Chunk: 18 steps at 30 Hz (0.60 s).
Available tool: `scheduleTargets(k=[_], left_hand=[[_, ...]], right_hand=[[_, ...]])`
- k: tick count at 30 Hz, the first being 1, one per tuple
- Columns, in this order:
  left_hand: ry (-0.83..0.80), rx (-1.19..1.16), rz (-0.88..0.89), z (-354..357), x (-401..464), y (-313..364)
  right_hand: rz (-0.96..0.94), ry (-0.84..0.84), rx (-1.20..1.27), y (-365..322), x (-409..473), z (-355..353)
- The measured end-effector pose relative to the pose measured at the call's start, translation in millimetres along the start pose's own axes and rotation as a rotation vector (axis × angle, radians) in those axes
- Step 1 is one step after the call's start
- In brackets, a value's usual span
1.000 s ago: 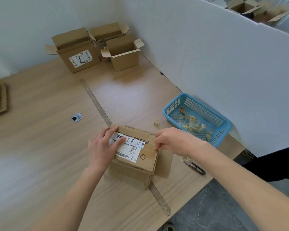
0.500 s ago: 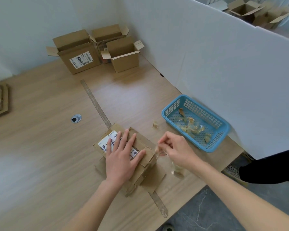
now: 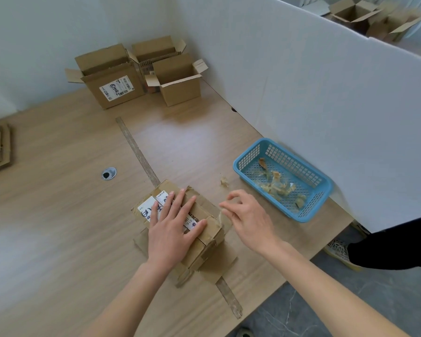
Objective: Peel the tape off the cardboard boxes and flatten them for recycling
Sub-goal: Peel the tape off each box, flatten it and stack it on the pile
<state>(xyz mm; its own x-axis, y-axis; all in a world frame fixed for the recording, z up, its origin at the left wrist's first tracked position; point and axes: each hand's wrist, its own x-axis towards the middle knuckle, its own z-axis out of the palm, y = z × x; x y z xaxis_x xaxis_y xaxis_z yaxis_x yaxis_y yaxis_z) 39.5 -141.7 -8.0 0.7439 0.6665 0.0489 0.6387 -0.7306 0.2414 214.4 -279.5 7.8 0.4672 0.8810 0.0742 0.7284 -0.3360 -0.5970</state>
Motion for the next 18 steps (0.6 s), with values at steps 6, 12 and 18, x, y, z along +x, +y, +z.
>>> scheduleTargets(k=[6,12,18], left_hand=[[0.01,-0.031,0.003,-1.7,-2.4,-1.2],[-0.014,-0.014,-0.001,-0.6,-0.7,-1.0],[-0.004,-0.032,-0.003,-0.4,2.9,0.4]], right_hand=[[0.183,-0.348,0.411,2.2,-8.4,12.2],[0.162,0.007,0.397,6.9,-6.0,5.3],[0.334,0.029,0.411,11.5,5.4,-2.8]])
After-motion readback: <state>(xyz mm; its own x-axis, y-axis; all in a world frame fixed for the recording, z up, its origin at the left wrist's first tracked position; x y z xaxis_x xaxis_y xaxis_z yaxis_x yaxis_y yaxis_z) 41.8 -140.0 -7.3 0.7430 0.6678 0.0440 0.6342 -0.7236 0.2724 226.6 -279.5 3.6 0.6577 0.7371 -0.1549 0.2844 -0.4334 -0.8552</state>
